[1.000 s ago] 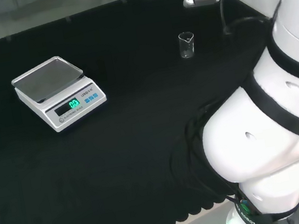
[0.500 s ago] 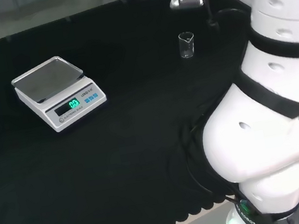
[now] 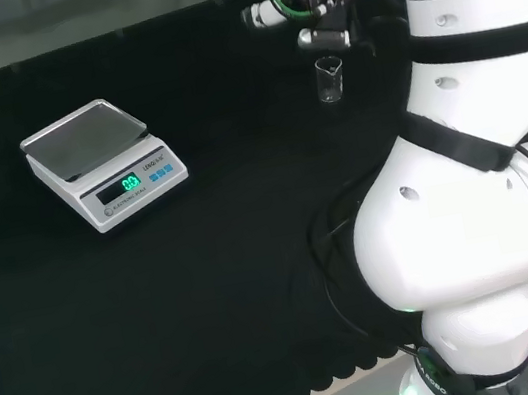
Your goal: Pick up the beaker.
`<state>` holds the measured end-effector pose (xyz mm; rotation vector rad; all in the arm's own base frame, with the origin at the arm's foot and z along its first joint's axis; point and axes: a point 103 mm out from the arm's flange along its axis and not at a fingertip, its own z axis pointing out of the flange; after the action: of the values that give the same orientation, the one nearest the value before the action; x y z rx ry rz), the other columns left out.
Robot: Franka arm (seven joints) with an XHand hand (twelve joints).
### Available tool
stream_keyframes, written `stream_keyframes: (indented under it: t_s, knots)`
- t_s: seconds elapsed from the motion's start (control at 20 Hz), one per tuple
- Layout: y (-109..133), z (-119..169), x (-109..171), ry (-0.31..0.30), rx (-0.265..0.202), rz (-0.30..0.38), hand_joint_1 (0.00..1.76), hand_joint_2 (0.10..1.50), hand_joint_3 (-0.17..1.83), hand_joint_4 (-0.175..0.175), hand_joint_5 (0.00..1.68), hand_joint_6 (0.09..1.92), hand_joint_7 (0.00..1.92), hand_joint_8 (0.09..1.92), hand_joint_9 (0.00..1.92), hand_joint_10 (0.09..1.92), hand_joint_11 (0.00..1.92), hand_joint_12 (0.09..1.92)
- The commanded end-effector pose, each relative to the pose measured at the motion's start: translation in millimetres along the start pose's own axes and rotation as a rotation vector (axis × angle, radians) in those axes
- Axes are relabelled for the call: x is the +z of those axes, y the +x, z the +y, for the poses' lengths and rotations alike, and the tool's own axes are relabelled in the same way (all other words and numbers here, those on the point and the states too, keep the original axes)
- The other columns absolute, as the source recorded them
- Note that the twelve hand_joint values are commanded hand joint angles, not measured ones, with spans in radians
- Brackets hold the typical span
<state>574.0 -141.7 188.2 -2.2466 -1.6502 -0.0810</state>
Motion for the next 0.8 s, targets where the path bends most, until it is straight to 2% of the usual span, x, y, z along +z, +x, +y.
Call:
stream_keyframes:
  t_s: [0.05, 0.2, 0.5, 0.8]
  knots:
    - [-17.6, -5.8, 23.4, 0.047, 0.024, -0.006, 0.24, 0.92, 0.09, -0.044, 0.25, 0.09, 0.01, 0.74, 0.06, 0.86, 0.03, 1.56]
    - [-30.9, -9.8, 24.4, 0.058, 0.051, -0.014, 0.24, 0.92, 0.09, -0.044, 0.25, 0.09, 0.01, 0.75, 0.06, 0.86, 0.03, 1.56]
    - [-41.0, -7.3, 36.5, 0.102, 0.083, -0.026, 0.24, 0.92, 0.09, -0.044, 0.25, 0.09, 0.01, 0.75, 0.05, 0.87, 0.02, 1.56]
    - [-43.2, 4.8, 56.1, 0.154, 0.085, -0.036, 0.23, 0.92, 0.09, -0.043, 0.25, 0.09, 0.0, 0.76, 0.05, 0.87, 0.03, 1.57]
